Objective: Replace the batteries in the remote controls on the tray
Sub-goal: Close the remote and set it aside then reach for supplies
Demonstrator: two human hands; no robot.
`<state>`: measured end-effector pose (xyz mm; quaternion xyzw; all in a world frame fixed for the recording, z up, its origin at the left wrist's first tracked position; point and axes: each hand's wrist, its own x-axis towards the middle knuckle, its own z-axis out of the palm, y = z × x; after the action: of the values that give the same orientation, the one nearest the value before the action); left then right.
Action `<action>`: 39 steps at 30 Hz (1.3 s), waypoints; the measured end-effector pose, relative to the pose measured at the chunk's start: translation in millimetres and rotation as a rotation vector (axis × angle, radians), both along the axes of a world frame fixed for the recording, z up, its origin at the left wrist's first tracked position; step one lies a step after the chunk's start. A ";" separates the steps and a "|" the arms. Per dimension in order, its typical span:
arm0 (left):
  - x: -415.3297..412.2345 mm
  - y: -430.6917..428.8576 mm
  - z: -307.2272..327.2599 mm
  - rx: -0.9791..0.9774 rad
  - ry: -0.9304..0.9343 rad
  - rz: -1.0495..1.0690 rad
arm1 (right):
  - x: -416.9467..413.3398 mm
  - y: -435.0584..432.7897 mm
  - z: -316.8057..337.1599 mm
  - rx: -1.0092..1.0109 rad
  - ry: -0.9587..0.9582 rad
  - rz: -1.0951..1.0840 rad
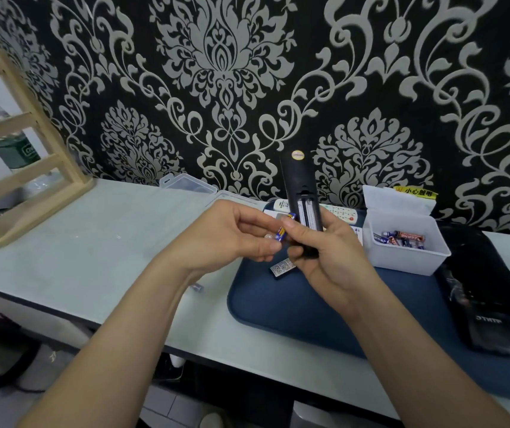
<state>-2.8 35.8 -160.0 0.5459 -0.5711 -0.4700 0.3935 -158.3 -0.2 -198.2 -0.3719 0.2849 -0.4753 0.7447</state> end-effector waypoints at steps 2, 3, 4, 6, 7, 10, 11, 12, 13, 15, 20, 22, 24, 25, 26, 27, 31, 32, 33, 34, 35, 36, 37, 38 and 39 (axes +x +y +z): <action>6.2 0.1 -1.4 0.012 0.051 -0.013 | 0.5 0.4 1.5 0.028 -0.030 0.003; 9.2 0.1 -1.3 0.006 0.075 0.000 | 0.3 0.4 1.8 0.039 -0.041 0.011; 12.9 -0.1 -0.9 -0.006 0.098 0.026 | 0.4 0.7 2.0 0.048 -0.052 0.022; 22.0 -0.7 0.1 -0.032 0.138 0.098 | 1.6 1.1 1.5 0.063 -0.062 0.048; 24.8 -1.7 1.0 -0.047 0.146 0.128 | 0.2 0.9 1.5 0.067 -0.063 0.055; 41.6 -1.0 3.7 -0.083 0.037 0.224 | 2.7 2.4 2.4 0.073 -0.082 0.087; 47.3 -1.1 3.3 -0.087 -0.037 0.265 | 2.9 3.1 3.1 0.070 -0.090 0.100; 55.1 -0.8 0.5 -0.095 -0.143 0.308 | 5.1 4.0 3.7 0.069 -0.098 0.116; 62.5 -1.7 -4.0 -0.106 -0.311 0.339 | 6.9 5.0 4.3 0.067 -0.106 0.123; 76.5 -3.3 -13.8 -0.089 -0.741 0.310 | 12.9 6.3 6.0 0.068 -0.109 0.117; 83.4 -4.9 -23.7 0.137 -1.116 -0.012 | 36.6 7.3 6.4 0.089 -0.123 0.074; 80.6 -9.6 -21.9 0.179 -1.213 -0.100 | 45.7 7.4 3.4 0.083 -0.088 0.070; 79.5 -14.6 -20.8 0.236 -1.289 -0.155 | 54.1 7.3 0.5 0.070 -0.039 0.076; 79.4 -16.1 -20.1 0.265 -1.299 -0.176 | 57.5 7.1 0.2 0.061 -0.018 0.080; 80.7 -17.0 -20.1 0.294 -1.279 -0.197 | 60.7 6.9 -0.2 0.051 0.005 0.084; 80.7 -18.1 -19.2 0.314 -1.254 -0.221 | 62.2 6.5 -0.5 0.037 0.026 0.088; 79.0 -19.2 -25.5 0.281 -1.218 -0.225 | 65.9 8.8 -6.4 -0.018 0.108 0.086; 80.0 -19.2 -29.4 0.224 -1.220 -0.194 | 67.7 9.5 -8.9 -0.027 0.132 0.075; 79.8 -19.4 -32.1 0.151 -1.203 -0.152 | 68.2 9.3 -10.8 -0.037 0.151 0.056; 81.7 -17.9 -34.1 0.082 -1.159 -0.098 | 68.5 8.7 -12.3 -0.048 0.165 0.036; 84.8 -15.2 -32.9 0.033 -1.089 -0.045 | 68.3 7.0 -12.8 -0.060 0.178 0.011; 88.9 -12.1 -30.2 0.002 -1.022 -0.003 | 67.2 4.6 -12.6 -0.070 0.195 -0.018; 93.7 -9.0 -26.3 -0.018 -0.989 0.031 | 66.9 1.0 -12.4 -0.076 0.206 -0.046; 98.1 -5.9 -23.2 -0.033 -0.992 0.071 | 66.4 -2.1 -12.2 -0.075 0.206 -0.069; 100.3 -4.0 -21.3 -0.051 -1.018 0.116 | 65.7 -4.9 -12.0 -0.069 0.197 -0.087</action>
<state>97.5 31.8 -181.3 0.7268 -0.6703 -0.1078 0.1040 -92.6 -5.1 -210.3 -0.4296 0.3558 -0.4779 0.6786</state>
